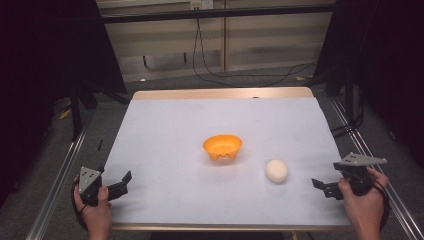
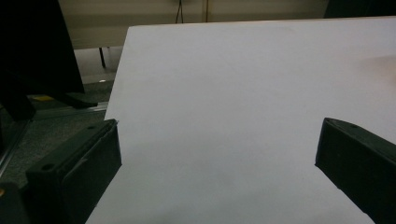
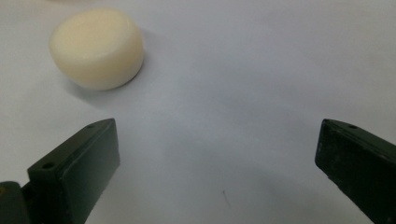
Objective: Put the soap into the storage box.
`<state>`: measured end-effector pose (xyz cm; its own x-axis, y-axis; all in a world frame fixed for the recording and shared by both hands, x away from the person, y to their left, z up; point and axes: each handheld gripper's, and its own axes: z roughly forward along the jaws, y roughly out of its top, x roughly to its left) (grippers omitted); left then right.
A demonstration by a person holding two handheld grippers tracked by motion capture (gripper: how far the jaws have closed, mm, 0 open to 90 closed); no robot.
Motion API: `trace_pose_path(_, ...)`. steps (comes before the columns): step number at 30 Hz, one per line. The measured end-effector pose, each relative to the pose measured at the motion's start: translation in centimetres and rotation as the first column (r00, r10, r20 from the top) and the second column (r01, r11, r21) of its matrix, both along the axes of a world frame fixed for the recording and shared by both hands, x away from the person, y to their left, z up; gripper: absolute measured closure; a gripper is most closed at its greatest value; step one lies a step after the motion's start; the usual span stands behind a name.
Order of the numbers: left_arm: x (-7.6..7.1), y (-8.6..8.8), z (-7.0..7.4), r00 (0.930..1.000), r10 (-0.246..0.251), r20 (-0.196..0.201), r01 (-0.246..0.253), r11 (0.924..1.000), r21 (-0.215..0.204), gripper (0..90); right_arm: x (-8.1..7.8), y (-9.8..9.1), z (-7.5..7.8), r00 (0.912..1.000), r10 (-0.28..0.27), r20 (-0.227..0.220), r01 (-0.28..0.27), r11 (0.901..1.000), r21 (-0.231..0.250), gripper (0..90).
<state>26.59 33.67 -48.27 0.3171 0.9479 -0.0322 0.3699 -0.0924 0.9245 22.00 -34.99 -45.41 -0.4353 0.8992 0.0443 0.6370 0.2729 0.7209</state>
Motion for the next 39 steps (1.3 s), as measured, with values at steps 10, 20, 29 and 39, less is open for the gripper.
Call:
trace_pose_path(10,0.0,0.0,0.0,1.0000,-0.003,-0.004,0.003,1.0000,-0.003,0.0,2.8,2.4,1.5,0.9837,0.129,-0.126,-0.144,0.9824,-0.119,0.0)
trace_pose_path(20,0.1,0.2,0.0,0.9999,-0.009,-0.009,0.009,0.9999,-0.009,0.0,4.7,3.9,2.4,0.9616,0.184,-0.203,-0.217,0.9640,-0.153,0.0)
trace_pose_path(29,0.1,0.3,0.0,0.9999,-0.007,-0.011,0.006,0.9998,-0.018,0.0,6.0,5.5,2.9,0.9304,0.244,-0.274,-0.292,0.9444,-0.151,0.0)
trace_pose_path(39,0.1,0.3,0.0,0.9999,-0.008,-0.012,0.008,0.9998,-0.021,0.0,7.0,7.3,3.0,0.9045,0.273,-0.327,-0.341,0.9243,-0.171,1.1)
